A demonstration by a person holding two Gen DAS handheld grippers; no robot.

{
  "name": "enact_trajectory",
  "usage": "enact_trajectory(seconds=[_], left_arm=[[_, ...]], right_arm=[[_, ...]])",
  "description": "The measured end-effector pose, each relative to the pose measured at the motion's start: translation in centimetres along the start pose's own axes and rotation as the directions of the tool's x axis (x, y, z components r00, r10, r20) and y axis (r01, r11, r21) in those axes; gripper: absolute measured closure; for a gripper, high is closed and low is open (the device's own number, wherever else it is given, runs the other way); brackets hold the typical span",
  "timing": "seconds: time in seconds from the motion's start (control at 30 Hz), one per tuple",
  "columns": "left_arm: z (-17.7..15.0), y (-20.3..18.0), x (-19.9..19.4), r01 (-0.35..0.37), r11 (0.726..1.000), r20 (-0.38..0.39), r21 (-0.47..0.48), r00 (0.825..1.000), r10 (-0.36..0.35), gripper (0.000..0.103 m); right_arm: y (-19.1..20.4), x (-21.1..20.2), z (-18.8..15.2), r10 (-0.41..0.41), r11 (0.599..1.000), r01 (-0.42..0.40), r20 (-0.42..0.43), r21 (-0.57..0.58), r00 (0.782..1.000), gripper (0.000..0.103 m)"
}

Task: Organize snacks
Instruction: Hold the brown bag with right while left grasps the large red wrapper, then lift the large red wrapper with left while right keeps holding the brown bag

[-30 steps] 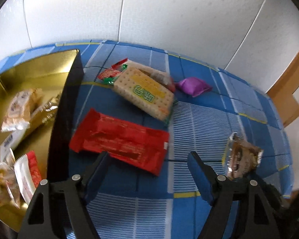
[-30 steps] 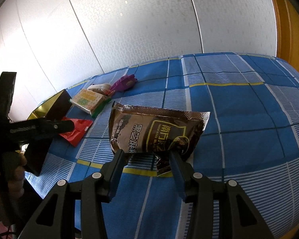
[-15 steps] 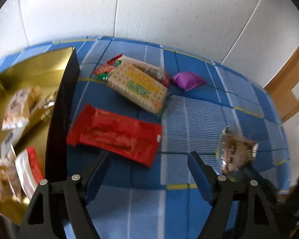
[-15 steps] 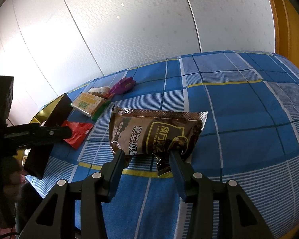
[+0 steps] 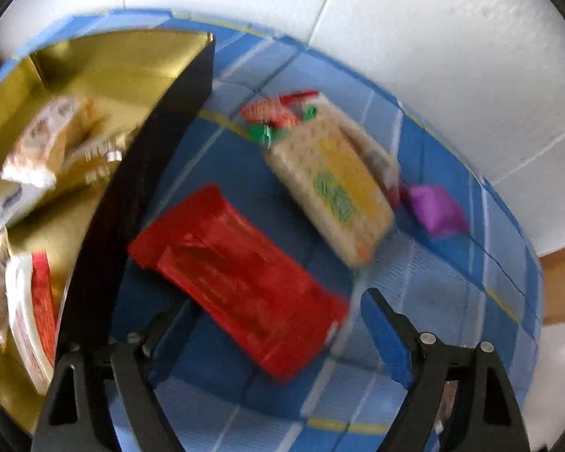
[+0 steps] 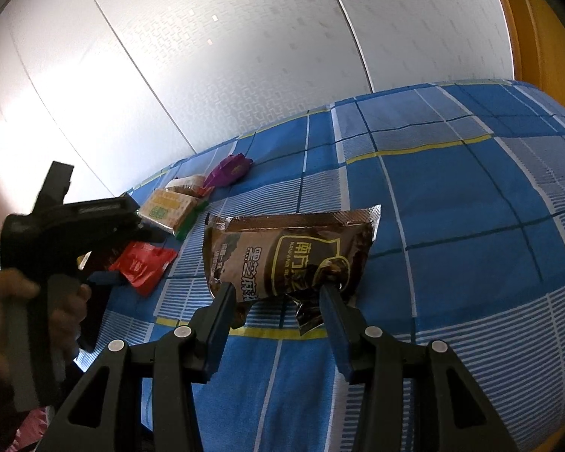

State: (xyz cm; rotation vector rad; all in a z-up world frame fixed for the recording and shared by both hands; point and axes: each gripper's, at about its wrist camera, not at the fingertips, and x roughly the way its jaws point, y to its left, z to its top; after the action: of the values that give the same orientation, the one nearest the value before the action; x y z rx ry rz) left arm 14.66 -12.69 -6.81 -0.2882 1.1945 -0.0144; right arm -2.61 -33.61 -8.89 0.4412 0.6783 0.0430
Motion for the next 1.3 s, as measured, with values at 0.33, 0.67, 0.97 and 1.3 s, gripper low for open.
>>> enact_trajectory(seconds=[0.33, 0.67, 0.97, 1.3], left_arm=[[-2.0, -1.9, -0.7, -0.019, 0.963, 0.058, 0.269, 0.998, 0.003, 0.06], [-10.5, -0.4, -4.2, 0.093, 0.813, 0.061, 0.575, 0.986, -0.157, 0.06], [-11.2, -0.2, -4.4, 0.051, 0.801, 0.103, 0.596, 0.985, -0.139, 0.059], [-10.3, 0.5, -3.8, 0.065, 0.794, 0.097, 0.604, 0.983, -0.155, 0.06]], right_arm=[[-0.4, -0.1, 0.0, 0.01, 1.0, -0.01, 0.003, 0.023, 1.0, 0.056], [-0.3, -1.1, -0.3, 0.019, 1.0, -0.02, 0.007, 0.018, 1.0, 0.056], [-0.3, -3.3, -0.5, -0.005, 0.997, 0.001, -0.045, -0.081, 0.999, 0.05], [4.4, 0.7, 2.5, -0.182, 0.798, 0.029, -0.195, -0.602, 0.964, 0.041]])
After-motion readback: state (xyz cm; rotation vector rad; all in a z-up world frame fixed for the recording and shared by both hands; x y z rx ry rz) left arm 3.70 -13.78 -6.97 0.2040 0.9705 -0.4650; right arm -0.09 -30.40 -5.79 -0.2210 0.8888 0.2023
